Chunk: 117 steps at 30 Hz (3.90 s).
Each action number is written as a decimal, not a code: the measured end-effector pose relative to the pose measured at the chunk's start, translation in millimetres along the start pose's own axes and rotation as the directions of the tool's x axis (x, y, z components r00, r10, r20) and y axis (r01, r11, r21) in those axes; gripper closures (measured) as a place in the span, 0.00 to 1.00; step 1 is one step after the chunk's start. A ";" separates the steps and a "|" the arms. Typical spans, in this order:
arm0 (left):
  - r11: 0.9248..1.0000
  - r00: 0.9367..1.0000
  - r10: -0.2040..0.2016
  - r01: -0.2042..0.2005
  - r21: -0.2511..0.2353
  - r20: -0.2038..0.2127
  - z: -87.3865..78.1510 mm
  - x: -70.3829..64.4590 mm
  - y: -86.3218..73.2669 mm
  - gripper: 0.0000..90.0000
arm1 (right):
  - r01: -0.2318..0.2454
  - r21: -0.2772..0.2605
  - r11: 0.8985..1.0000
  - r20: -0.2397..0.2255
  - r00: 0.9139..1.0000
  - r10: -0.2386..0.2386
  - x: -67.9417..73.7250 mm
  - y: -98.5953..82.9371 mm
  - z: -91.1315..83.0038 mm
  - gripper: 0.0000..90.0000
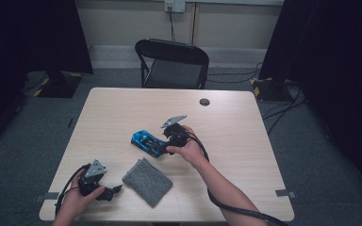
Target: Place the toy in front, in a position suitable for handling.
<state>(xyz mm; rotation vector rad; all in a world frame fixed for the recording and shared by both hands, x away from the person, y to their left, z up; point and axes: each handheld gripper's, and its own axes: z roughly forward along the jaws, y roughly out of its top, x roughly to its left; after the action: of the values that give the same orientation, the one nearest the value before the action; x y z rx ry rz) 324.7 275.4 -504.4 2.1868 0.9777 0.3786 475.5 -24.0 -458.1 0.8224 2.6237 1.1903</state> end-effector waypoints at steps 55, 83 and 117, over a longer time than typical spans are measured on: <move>1.000 1.000 0.001 -0.001 0.000 0.001 0.2 0.1 0.2 0.00 | 0.055 0.135 0.989 0.055 0.996 -0.063 8.7 4.1 65.7 0.09; 1.000 1.000 0.000 0.000 0.000 0.001 0.2 0.0 0.1 0.00 | 0.060 0.093 0.994 0.048 0.997 -0.065 15.0 8.1 69.0 0.29; 1.000 1.000 0.000 0.000 0.000 0.001 0.2 0.0 0.2 0.00 | 0.039 0.110 0.993 0.046 0.998 -0.044 3.3 1.4 50.5 0.31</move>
<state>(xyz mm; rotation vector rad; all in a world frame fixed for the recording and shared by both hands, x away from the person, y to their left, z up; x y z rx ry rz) 325.0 275.2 -504.4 2.1864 0.9771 0.3773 490.7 11.4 -490.9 0.8005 2.6723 1.0118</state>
